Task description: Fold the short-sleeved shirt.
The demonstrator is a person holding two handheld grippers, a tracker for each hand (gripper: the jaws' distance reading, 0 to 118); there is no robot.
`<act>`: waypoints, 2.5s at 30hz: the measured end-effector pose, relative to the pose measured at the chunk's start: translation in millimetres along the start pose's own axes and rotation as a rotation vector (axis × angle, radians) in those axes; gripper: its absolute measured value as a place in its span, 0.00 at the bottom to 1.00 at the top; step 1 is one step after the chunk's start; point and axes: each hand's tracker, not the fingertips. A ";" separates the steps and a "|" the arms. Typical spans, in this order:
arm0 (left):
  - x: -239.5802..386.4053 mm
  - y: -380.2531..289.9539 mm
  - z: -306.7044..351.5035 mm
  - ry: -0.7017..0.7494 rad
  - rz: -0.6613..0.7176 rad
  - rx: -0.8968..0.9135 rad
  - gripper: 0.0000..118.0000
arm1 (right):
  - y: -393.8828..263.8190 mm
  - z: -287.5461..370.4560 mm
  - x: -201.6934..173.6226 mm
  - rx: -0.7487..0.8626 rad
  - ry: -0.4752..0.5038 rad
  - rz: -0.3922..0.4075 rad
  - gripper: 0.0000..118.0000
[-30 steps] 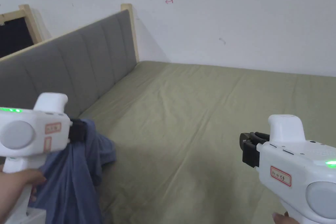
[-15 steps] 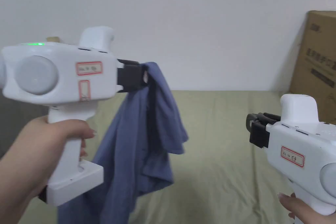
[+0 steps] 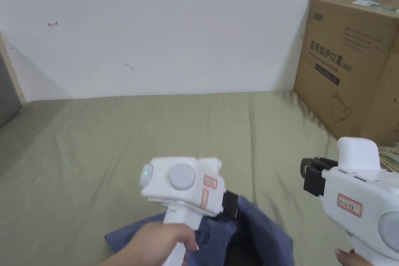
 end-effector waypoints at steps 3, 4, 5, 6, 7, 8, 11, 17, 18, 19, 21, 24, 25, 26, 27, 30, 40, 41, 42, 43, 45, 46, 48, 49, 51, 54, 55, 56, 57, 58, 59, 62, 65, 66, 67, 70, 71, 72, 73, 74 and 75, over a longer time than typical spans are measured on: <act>-17.4 -25.5 -30.3 0.004 0.068 -0.063 0.65 | -12.7 -10.0 4.3 -0.043 0.008 -0.017 0.00; -23.7 -32.2 -33.0 -0.008 0.109 -0.067 0.84 | -15.3 -11.4 5.3 -0.052 0.010 -0.021 0.00; -30.5 -38.0 -32.1 -0.013 0.152 -0.041 0.89 | -17.1 -13.0 5.7 -0.058 0.011 -0.022 0.00; -36.9 -41.3 -26.1 -0.028 0.187 -0.002 0.89 | -18.2 -14.4 5.6 -0.062 0.011 -0.022 0.00; -40.9 -42.5 -17.8 -0.042 0.218 0.020 0.89 | -18.7 -15.6 5.2 -0.065 0.011 -0.021 0.00; -45.6 -43.2 -5.7 -0.049 0.247 0.073 0.89 | -17.9 -15.6 4.7 -0.066 0.012 -0.021 0.00; -51.4 -40.9 57.2 -0.061 0.252 0.359 0.89 | -14.0 -15.1 1.1 -0.057 0.019 -0.027 0.00; -58.3 -73.0 164.9 0.152 0.160 0.672 0.23 | -7.9 -5.5 -11.2 -0.010 0.044 -0.025 0.00; -60.6 -80.7 172.4 0.196 0.154 0.684 0.00 | -7.8 -5.3 -13.5 -0.008 0.048 -0.023 0.00; -63.3 -83.8 174.1 0.253 0.153 0.677 0.00 | -8.0 -5.7 -15.4 -0.007 0.052 -0.021 0.00; -73.0 -93.8 176.5 0.376 0.183 0.639 0.00 | -9.4 -7.4 -18.7 -0.010 0.062 -0.013 0.00; -98.5 -91.8 166.3 0.347 0.208 0.522 0.00 | -12.7 -13.0 -22.2 -0.023 0.073 0.008 0.00; -109.8 -86.7 157.9 0.399 0.230 0.444 0.00 | -13.9 -15.5 -23.0 -0.030 0.073 0.013 0.00; -124.8 -80.0 146.4 0.387 0.249 0.371 0.00 | -15.0 -18.3 -23.3 -0.039 0.074 0.018 0.00; -138.1 -72.4 133.7 0.356 0.270 0.295 0.00 | -16.1 -21.3 -22.9 -0.049 0.076 0.020 0.00; -180.2 -53.4 93.1 0.360 0.338 0.156 0.00 | -19.1 -29.6 -19.6 -0.078 0.082 0.020 0.00; -233.0 -41.8 -24.1 0.345 0.285 -0.098 0.98 | -41.5 -73.3 12.3 -0.179 -0.014 -0.015 0.00; -228.0 -44.0 -29.7 0.325 0.246 -0.129 0.96 | -44.1 -79.0 15.8 -0.189 -0.022 -0.026 0.00; -219.7 -45.1 -28.1 0.403 0.145 -0.136 0.87 | -46.2 -85.0 20.2 -0.198 -0.022 -0.032 0.00; -213.7 -46.2 -22.8 0.422 0.068 -0.124 0.67 | -47.3 -90.7 25.1 -0.208 -0.020 -0.029 0.00; -200.9 -47.9 -0.7 0.439 -0.008 -0.046 0.05 | -49.0 -103.2 36.3 -0.235 -0.037 -0.017 0.00; -198.9 -48.7 13.5 0.330 0.014 0.001 0.05 | -49.2 -110.8 42.8 -0.277 -0.054 -0.008 0.00; -197.4 -54.8 41.5 0.260 0.087 0.062 0.04 | -50.7 -121.3 54.3 -0.312 -0.052 -0.021 0.00; -196.3 -57.9 53.0 0.259 0.086 0.099 0.04 | -51.5 -125.4 59.2 -0.343 -0.005 -0.056 0.00; -187.5 -67.3 75.8 0.246 0.099 0.163 0.04 | -53.9 -137.1 68.9 -0.403 0.104 -0.177 0.28; -184.6 -76.8 95.2 0.278 0.097 0.187 0.04 | -66.2 -165.0 69.7 -0.587 0.119 -0.267 0.96; -178.9 -78.2 99.3 0.280 0.104 0.191 0.04 | -73.4 -171.7 67.5 -0.615 0.129 -0.262 0.97; -179.6 -79.7 102.8 0.275 0.118 0.189 0.04 | -79.0 -177.3 64.2 -0.624 0.131 -0.241 0.97; -180.2 -82.0 105.4 0.260 0.144 0.196 0.04 | -83.2 -184.9 60.6 -0.655 0.099 -0.197 0.96; -180.8 -84.4 107.4 0.249 0.169 0.204 0.04 | -89.3 -193.9 57.7 -0.701 0.065 -0.147 0.96; -185.5 -84.7 110.7 0.250 0.183 0.214 0.04 | -95.5 -201.5 55.2 -0.744 0.050 -0.102 0.95; -185.0 -89.0 113.9 0.292 0.181 0.217 0.04 | -105.8 -208.9 53.4 -0.823 0.060 -0.051 0.52; -189.4 -90.6 122.9 0.306 0.192 0.241 0.04 | -93.4 -189.4 54.5 -0.712 0.020 0.025 0.02; -188.5 -91.7 127.6 0.313 0.201 0.259 0.04 | -84.1 -179.3 60.1 -0.651 0.062 -0.016 0.02; -189.3 -91.9 134.1 0.339 0.204 0.301 0.04 | -75.3 -171.7 64.3 -0.617 0.079 -0.038 0.02; -182.1 -90.3 160.4 0.382 0.194 0.385 0.04 | -41.0 -138.7 73.5 -0.520 0.071 -0.074 0.01; -180.3 -88.6 171.9 0.385 0.190 0.413 0.04 | -27.8 -128.3 75.4 -0.495 0.080 -0.052 0.01; -177.4 -86.1 182.9 0.379 0.191 0.434 0.04 | -12.5 -114.7 74.5 -0.462 0.079 -0.024 0.01; -174.7 -82.7 192.3 0.376 0.187 0.435 0.04 | -0.6 -105.1 74.8 -0.437 0.078 -0.001 0.01; -170.4 -79.0 203.0 0.377 0.179 0.451 0.04 | 13.1 -95.4 74.8 -0.420 0.086 0.016 0.01; -165.9 -74.3 214.4 0.388 0.159 0.472 0.04 | 26.6 -85.6 75.0 -0.392 0.086 0.022 0.01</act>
